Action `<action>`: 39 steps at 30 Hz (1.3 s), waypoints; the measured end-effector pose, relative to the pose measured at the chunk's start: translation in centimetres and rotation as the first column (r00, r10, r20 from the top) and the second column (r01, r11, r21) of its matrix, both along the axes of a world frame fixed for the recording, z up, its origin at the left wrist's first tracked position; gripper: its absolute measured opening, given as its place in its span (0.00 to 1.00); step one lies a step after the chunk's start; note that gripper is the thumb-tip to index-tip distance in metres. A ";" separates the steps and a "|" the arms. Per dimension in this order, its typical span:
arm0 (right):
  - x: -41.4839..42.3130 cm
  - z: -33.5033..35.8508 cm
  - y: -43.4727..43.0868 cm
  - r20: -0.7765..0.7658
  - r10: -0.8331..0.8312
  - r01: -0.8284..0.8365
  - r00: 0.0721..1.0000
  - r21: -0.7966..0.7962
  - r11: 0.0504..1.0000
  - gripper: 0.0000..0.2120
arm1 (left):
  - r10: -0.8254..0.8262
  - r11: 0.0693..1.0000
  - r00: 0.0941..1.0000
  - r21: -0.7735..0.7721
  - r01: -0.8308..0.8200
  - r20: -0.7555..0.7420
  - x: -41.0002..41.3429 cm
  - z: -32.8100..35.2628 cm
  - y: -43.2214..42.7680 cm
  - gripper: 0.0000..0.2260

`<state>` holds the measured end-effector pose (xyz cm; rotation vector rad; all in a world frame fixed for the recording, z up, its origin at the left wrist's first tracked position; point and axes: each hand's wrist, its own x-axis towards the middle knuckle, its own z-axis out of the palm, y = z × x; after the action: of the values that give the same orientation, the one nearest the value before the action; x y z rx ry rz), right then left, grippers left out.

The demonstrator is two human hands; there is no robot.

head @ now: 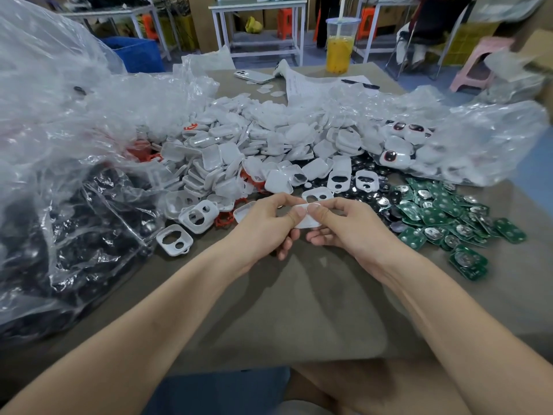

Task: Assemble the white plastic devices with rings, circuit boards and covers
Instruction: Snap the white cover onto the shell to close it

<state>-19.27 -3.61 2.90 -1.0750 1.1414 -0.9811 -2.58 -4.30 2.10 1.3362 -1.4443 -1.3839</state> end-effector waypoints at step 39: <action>1.5 -1.2 0.4 -0.146 -0.234 0.162 0.961 -0.387 0.908 0.11 | 0.081 0.960 0.990 -0.257 -0.109 -0.116 -0.6 -0.5 0.9 0.10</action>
<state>-17.77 -3.22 1.66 -1.3994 1.2685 -1.3167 -3.15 -3.35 1.55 1.1315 -1.4184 -1.1380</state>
